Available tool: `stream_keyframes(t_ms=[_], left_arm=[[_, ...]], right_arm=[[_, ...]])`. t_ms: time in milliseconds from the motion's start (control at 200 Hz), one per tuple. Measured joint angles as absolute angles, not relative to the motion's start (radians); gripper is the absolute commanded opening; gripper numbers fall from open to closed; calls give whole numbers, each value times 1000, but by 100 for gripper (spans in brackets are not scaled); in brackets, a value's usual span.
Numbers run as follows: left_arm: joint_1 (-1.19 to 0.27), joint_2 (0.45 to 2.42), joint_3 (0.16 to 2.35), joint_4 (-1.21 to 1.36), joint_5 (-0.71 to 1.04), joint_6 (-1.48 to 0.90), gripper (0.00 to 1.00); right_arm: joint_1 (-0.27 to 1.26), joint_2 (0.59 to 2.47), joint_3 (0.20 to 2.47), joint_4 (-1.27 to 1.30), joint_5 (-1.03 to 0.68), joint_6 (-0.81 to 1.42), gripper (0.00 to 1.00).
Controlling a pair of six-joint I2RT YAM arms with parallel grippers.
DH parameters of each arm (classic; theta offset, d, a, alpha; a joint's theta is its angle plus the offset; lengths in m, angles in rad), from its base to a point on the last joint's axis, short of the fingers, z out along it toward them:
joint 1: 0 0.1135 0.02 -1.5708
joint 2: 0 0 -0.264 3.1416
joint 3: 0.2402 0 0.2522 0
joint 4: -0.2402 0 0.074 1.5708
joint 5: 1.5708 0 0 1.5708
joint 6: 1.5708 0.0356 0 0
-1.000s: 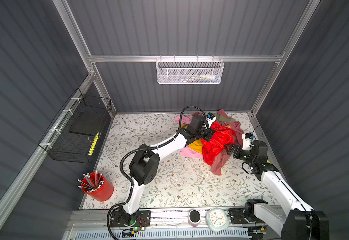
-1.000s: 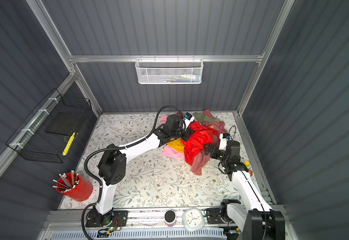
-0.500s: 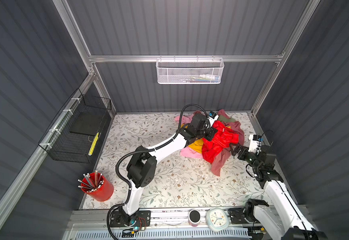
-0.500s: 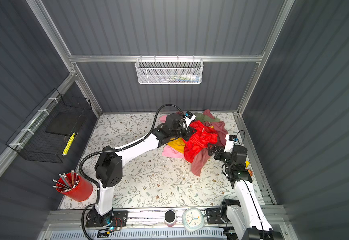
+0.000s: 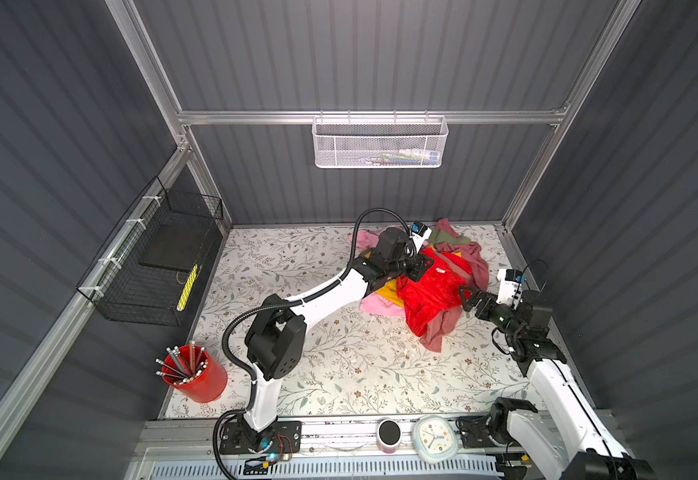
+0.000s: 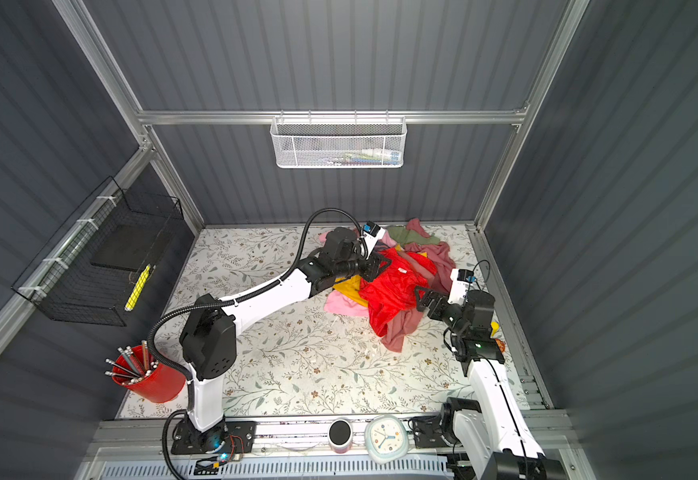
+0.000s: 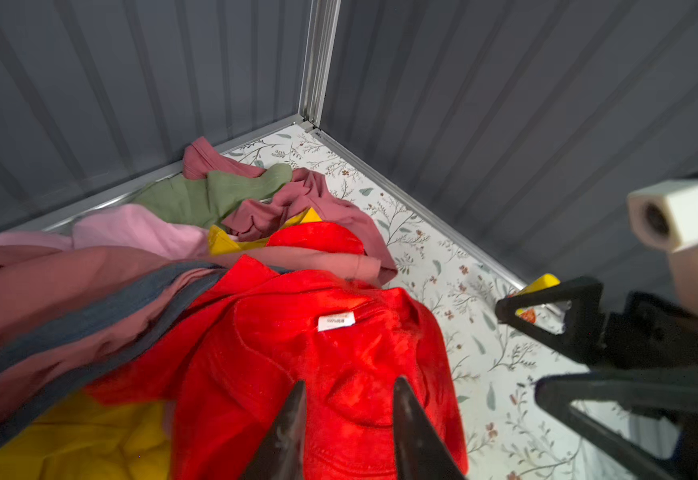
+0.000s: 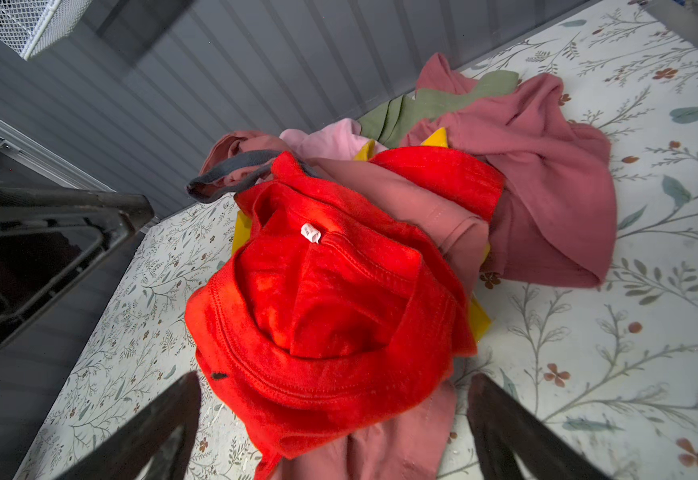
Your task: Pick out a specific cloth from the pile
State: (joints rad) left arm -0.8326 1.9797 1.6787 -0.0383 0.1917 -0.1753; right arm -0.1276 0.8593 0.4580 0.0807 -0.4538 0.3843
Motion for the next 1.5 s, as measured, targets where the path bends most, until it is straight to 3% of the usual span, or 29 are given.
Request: stream_keyframes(t_ms=[175, 270, 395, 746, 1101, 1206, 1406, 1501], left_arm=[[-833, 1980, 1673, -71, 180, -179, 65], [-833, 1979, 1650, -76, 176, -188, 67], [-833, 1972, 1568, -63, 155, -209, 78], [-833, 1900, 1449, -37, 99, -229, 83], [-833, 1810, 1322, 5, 32, -231, 88], [-833, 1785, 1282, 7, 13, -230, 88], [-833, 1738, 1228, 17, -17, -230, 88], [-833, 1711, 1201, 19, -35, -229, 88]], right_arm=[[-131, 896, 459, 80, -460, 383, 99], [-131, 967, 480, 62, -476, 380, 92], [-131, 1068, 551, 22, -503, 356, 85], [-85, 1288, 736, -32, -539, 318, 74], [53, 1407, 868, -160, -435, 273, 60], [68, 1446, 900, -186, -393, 269, 48], [105, 1496, 974, -219, -292, 261, 0], [114, 1477, 982, -234, -261, 252, 0]])
